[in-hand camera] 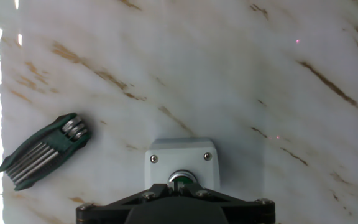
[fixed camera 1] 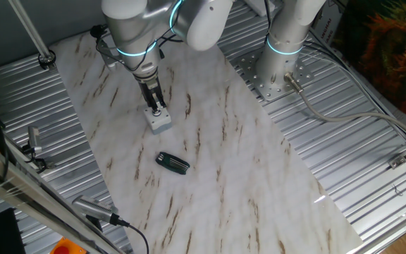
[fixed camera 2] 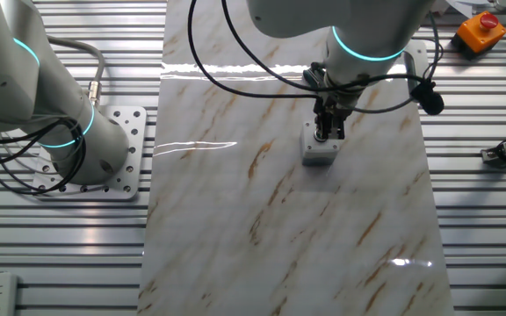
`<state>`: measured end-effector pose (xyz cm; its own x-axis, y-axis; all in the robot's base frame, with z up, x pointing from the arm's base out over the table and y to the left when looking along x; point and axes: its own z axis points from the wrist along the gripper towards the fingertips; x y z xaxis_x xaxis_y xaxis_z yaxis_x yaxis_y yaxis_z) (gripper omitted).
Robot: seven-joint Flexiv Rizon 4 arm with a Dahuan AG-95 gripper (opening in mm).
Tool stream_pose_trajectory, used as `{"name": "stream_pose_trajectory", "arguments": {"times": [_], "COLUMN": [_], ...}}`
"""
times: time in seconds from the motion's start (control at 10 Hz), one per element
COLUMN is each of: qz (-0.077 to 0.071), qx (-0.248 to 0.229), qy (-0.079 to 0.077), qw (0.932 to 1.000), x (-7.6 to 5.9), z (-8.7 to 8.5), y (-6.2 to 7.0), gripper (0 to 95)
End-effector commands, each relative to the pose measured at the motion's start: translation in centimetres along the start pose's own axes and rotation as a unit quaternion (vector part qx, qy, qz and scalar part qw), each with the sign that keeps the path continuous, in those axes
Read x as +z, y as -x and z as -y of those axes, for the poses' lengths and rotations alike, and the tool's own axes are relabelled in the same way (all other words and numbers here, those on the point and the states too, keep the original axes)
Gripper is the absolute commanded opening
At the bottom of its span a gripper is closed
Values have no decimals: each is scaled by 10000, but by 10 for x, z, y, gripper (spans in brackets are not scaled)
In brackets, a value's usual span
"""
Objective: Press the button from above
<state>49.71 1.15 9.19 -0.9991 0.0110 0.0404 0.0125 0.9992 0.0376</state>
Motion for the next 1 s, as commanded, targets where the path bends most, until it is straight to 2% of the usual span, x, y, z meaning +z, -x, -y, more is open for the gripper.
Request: {"name": "stream_pose_trajectory", "arguments": {"times": [0.1, 0.3, 0.5, 0.6, 0.8, 0.9, 1.0], "qz": [19, 31, 44, 15, 67, 73, 87], "qx": [43, 53, 61, 84, 130, 114, 19], "qy": [-3, 21, 10, 96, 160, 142, -67], "qw": [10000, 10000, 10000, 9999, 9998, 9998, 9999], "x": [1, 1, 9, 10, 10, 10, 10], "z": [1, 1, 1, 2, 2, 2, 5], "y": [0, -1, -1, -1, -1, -1, -2], "gripper": [0, 0, 0, 0, 0, 0, 0]}}
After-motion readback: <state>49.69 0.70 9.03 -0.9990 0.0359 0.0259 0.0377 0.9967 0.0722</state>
